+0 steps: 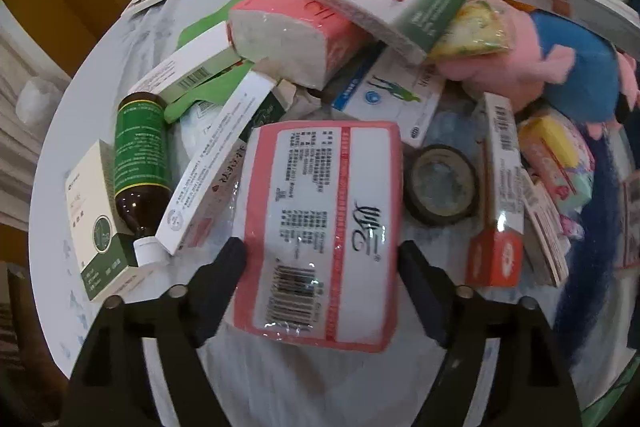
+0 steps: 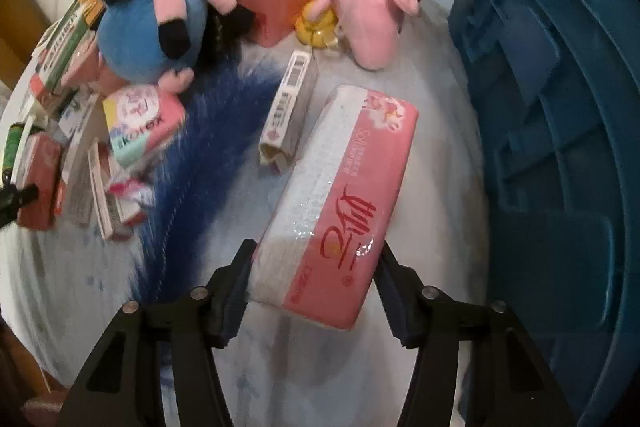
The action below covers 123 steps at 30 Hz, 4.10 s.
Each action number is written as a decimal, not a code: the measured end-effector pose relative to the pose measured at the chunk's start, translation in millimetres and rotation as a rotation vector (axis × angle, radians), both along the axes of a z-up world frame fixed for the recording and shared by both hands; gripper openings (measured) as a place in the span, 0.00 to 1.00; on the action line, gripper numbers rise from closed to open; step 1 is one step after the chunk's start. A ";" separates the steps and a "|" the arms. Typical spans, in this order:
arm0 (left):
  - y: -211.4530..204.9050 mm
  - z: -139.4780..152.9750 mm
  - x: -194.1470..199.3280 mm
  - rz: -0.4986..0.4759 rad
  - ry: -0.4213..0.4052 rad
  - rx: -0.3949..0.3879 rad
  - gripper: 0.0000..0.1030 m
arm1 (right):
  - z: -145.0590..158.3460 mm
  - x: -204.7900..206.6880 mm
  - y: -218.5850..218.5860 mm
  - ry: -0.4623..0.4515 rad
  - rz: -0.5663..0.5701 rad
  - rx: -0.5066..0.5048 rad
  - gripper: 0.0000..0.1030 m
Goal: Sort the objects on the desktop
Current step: 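Grasp a pink-white tissue pack with each tool, then carry both tissue packs over the blue bin, then open both tools to drop the tissue packs into the bin, then move both tools back toward the pile on the table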
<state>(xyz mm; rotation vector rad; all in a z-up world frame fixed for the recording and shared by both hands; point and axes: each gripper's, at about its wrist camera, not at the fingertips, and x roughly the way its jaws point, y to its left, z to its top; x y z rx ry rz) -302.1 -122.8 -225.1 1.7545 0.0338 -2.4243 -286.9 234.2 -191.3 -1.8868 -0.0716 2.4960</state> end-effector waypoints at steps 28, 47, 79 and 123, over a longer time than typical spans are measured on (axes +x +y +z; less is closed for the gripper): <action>27.4 78.5 76.0 -0.073 0.248 -0.019 0.83 | 61.7 42.1 -14.5 0.203 0.019 -0.028 0.51; 135.5 182.9 142.5 -0.442 0.546 0.110 0.83 | 189.8 164.6 -33.3 0.555 -0.042 0.013 0.51; 509.4 293.4 200.5 -0.585 0.769 0.161 0.83 | 266.7 245.5 311.0 0.888 -0.139 0.052 0.47; 559.2 280.4 184.9 -0.587 0.703 0.204 0.87 | 216.5 215.4 385.7 0.776 -0.197 0.080 0.99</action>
